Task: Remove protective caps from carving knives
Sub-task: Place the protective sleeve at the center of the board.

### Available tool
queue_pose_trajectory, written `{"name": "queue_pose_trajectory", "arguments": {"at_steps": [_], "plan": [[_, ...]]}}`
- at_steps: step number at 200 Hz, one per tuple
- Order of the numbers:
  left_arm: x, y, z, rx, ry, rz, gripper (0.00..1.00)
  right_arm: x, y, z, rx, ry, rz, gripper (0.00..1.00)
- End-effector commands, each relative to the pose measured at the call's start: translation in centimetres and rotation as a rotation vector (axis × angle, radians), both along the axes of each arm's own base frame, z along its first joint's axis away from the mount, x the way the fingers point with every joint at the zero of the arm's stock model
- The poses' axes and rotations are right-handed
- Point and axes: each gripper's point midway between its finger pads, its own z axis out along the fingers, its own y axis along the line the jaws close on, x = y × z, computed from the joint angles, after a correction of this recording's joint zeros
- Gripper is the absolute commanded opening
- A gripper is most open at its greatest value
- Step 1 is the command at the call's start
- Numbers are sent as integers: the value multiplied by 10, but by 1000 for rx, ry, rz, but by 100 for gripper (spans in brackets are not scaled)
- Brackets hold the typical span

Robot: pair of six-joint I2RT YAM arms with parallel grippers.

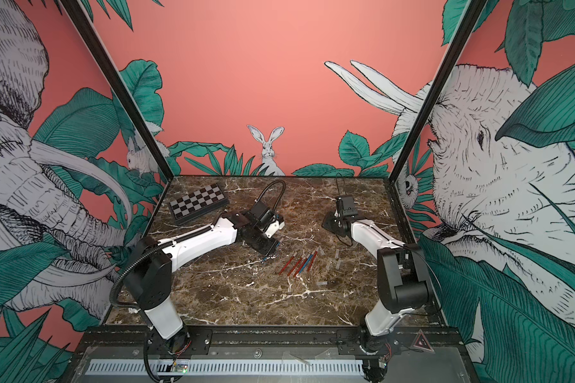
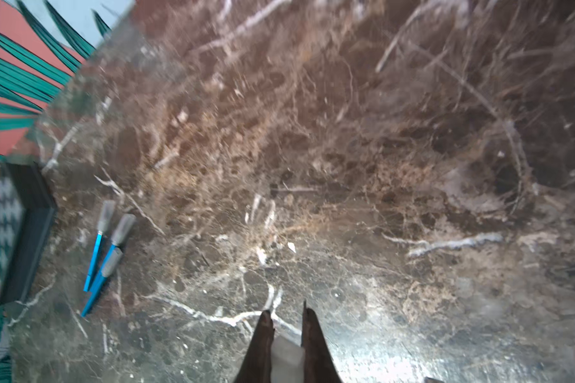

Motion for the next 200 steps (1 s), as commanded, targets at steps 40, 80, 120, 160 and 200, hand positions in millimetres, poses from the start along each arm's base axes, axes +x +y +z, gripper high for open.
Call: {"name": "queue_pose_trajectory", "arguments": {"at_steps": [40,80,120,160,200], "plan": [[22,-19,-2,-52,-29,28,0,-26,-3,-41,-54,184,90,12],[20,-21,-15,-47,2,24,0,-29,-3,-50,-64,223,100,13],[19,-22,-25,-36,19,20,0,-29,-8,-54,-93,233,87,15],[19,-22,-34,-32,31,21,0,-30,-8,-62,-93,246,83,15],[17,-20,-39,-29,40,27,0,-32,-10,-65,-96,252,77,19]]}}
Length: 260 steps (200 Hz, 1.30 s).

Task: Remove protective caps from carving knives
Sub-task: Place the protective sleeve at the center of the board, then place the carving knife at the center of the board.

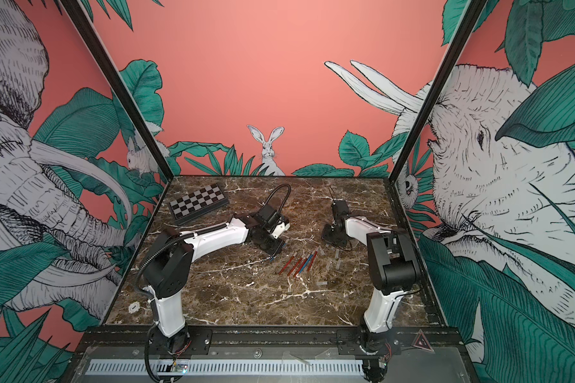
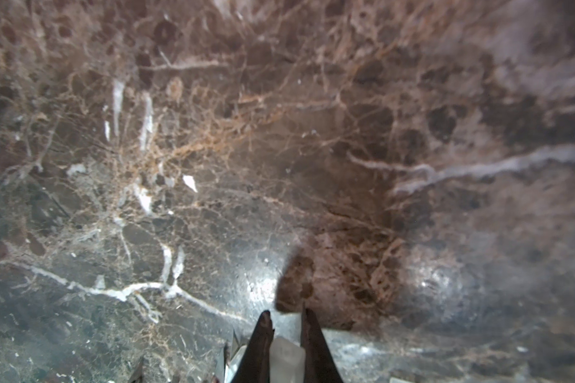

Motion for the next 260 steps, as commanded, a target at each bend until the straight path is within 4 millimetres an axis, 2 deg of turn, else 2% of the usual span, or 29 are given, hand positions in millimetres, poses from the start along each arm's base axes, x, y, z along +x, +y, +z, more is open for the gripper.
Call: {"name": "queue_pose_trajectory", "arguments": {"at_steps": [1,24,41,92,104,109,135,176,192,202,218,242,260], "plan": [[1,1,-3,-10,11,15,0,2,-4,-2,-17,-5,-4,19],[0,2,-9,-2,21,19,0,2,-6,-1,-26,-11,-8,27],[1,2,-13,0,19,28,0,2,-7,1,-31,-17,-7,27],[5,2,-28,21,22,46,0,1,-14,46,-40,-150,-20,27],[7,4,-29,30,13,55,0,-1,-15,48,-44,-158,-23,27],[7,4,-31,35,13,57,0,-1,-15,60,-37,-194,-25,27],[8,6,-36,53,18,60,0,-6,-17,71,-32,-228,-30,27],[6,4,-40,45,33,55,3,-13,-21,75,-41,-241,-39,27],[6,4,-40,44,36,57,10,-15,-21,74,-38,-242,-40,27],[5,3,-40,41,37,54,20,-15,-21,75,-35,-251,-47,27],[4,2,-39,37,43,51,20,-16,-22,74,-36,-256,-52,27],[4,1,-34,29,39,53,24,-17,-23,77,-40,-262,-51,27],[7,0,-20,15,18,54,24,-18,-24,80,-43,-270,-53,27]]}}
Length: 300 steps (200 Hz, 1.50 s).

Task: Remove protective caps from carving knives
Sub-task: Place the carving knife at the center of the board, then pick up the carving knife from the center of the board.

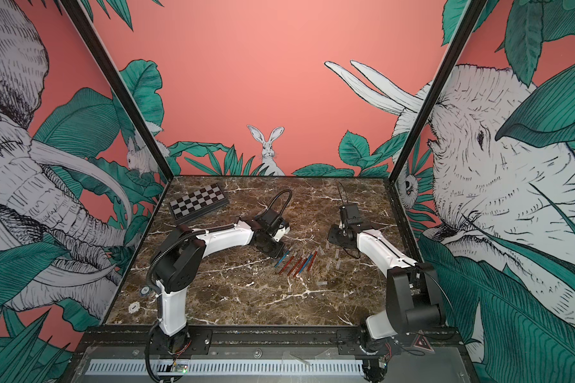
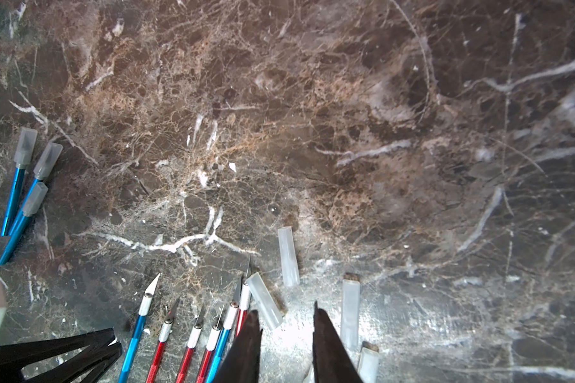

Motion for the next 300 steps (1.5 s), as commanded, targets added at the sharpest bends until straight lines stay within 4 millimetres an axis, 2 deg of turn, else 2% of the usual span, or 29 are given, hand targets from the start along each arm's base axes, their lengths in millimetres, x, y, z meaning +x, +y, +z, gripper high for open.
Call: {"name": "queue_pose_trajectory", "arguments": {"at_steps": [1,14,38,62,64,70,86,116,130,133,136,191,229,259,300], "plan": [[1,1,18,-18,-15,9,24,5,-4,14,-8,-56,-17,27],[6,0,38,-33,-53,1,28,4,-4,18,-9,-62,-13,28],[25,7,79,-19,-172,-9,45,3,1,26,11,-83,13,36],[44,22,110,-27,-228,5,75,5,8,44,37,-158,57,45],[53,31,111,-24,-232,28,79,6,9,46,39,-165,62,45],[61,40,116,-18,-242,44,85,6,11,51,38,-187,76,48],[74,58,123,22,-257,61,93,4,10,65,28,-225,91,58],[94,87,120,82,-273,88,92,-1,8,85,24,-279,95,72],[103,103,113,115,-268,118,92,-3,6,91,22,-298,91,86],[105,106,111,123,-267,123,91,-4,6,92,20,-300,90,95],[107,109,109,130,-266,127,91,-4,6,93,20,-302,90,98],[133,142,91,226,-256,136,90,-11,1,102,2,-365,97,98],[139,147,67,258,-206,132,87,-14,-1,95,6,-362,97,96],[136,143,45,239,-151,131,85,-13,-5,89,9,-355,88,96],[132,141,30,229,-114,131,83,-10,-7,84,38,-342,77,95]]}}
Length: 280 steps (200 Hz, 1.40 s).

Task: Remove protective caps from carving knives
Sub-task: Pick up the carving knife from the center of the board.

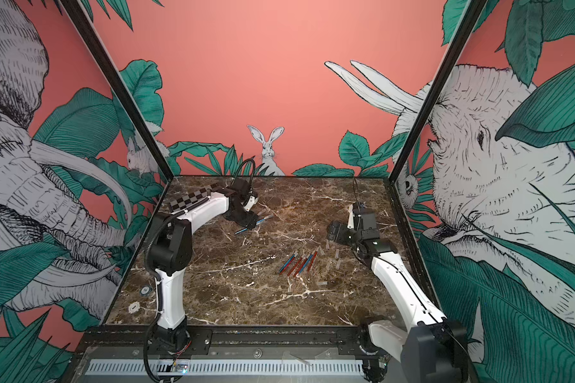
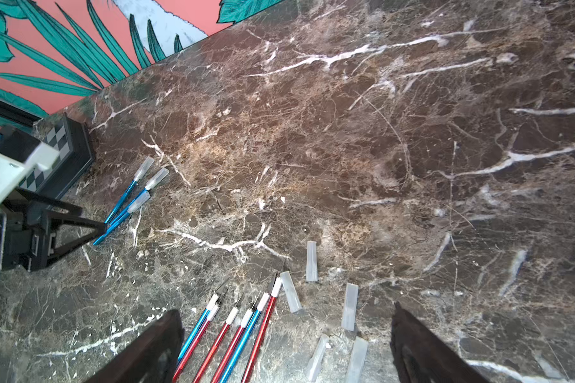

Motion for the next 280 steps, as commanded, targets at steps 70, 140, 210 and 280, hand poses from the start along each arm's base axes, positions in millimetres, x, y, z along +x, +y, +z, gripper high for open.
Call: {"name": "queue_pose_trajectory", "arguments": {"at_steps": [70,140,210,280], "plan": [[-13,-3,-11,-40,72,-5,82,7,-1,-1,48,-26,-5,95],[-19,-5,-27,-45,108,2,82,8,0,-1,66,-23,0,95],[-23,-10,-35,-49,123,-11,82,8,0,-7,75,-18,-7,95],[-31,-18,-34,-23,128,-29,82,8,-1,-8,76,-19,-10,95]]}}
